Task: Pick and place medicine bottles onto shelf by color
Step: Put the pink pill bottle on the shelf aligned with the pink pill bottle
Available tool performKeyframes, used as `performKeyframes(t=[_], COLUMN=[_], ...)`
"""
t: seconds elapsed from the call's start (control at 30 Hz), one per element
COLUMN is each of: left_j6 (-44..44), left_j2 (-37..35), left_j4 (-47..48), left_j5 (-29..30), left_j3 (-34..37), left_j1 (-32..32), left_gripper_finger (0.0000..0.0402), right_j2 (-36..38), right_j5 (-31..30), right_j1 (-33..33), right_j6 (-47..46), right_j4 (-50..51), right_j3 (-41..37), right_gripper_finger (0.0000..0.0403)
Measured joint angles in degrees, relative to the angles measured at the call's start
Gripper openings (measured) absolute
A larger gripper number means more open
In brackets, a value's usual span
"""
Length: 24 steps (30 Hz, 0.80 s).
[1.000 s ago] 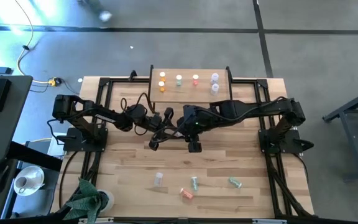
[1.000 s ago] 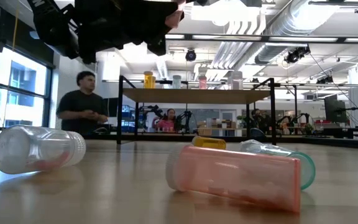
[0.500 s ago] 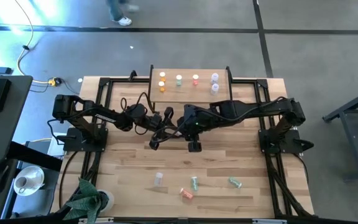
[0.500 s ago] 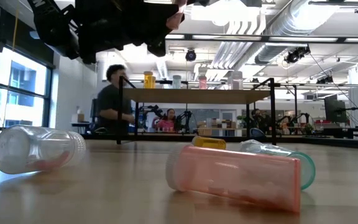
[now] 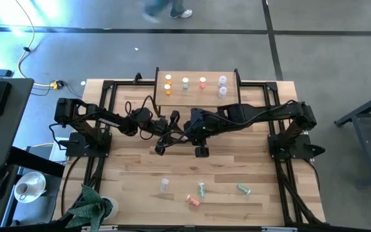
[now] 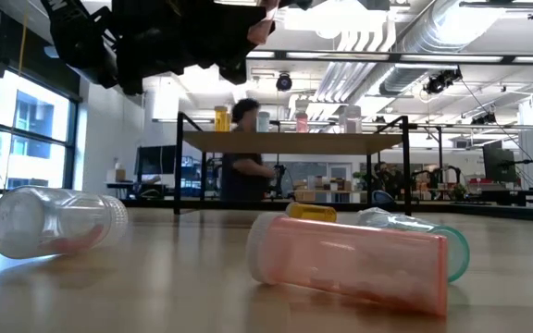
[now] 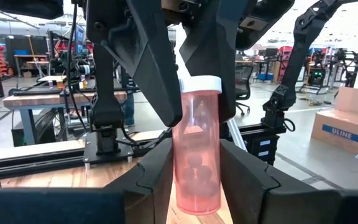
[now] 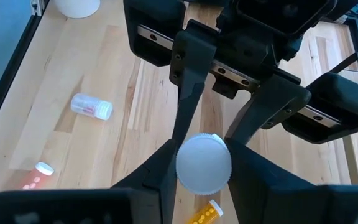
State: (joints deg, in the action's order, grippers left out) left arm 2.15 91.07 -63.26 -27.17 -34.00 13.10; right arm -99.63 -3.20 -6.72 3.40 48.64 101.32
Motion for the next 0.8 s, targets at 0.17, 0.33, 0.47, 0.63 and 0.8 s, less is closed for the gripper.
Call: performKeyframes(t=[0.17,0.33,0.47,0.63,0.8], left_j6=[-1.3,-0.4,2.9,3.2,3.2], left_j2=[0.0,0.0,0.0,0.0,0.0], left_j4=[0.0,0.3,1.3,4.0,4.1], left_j5=[0.2,0.2,0.2,0.0,-0.2], left_j3=[0.0,0.0,0.0,0.1,0.4], left_j1=[0.1,1.6,4.2,7.1,8.5], left_gripper_finger=[0.0161,0.021,0.0232,0.0235,0.0227], right_j2=[0.0,0.0,0.0,0.0,0.0], right_j5=[-1.3,-4.8,-5.4,-8.9,-13.5], right_j1=[0.0,0.0,0.0,0.0,2.0], right_j6=[0.0,0.0,0.0,-0.9,-2.4], right_j4=[0.4,2.6,4.6,7.4,11.7], right_j3=[0.0,0.1,1.5,4.9,8.7], right_gripper_finger=[0.0102,0.0102,0.0101,0.0101,0.0101])
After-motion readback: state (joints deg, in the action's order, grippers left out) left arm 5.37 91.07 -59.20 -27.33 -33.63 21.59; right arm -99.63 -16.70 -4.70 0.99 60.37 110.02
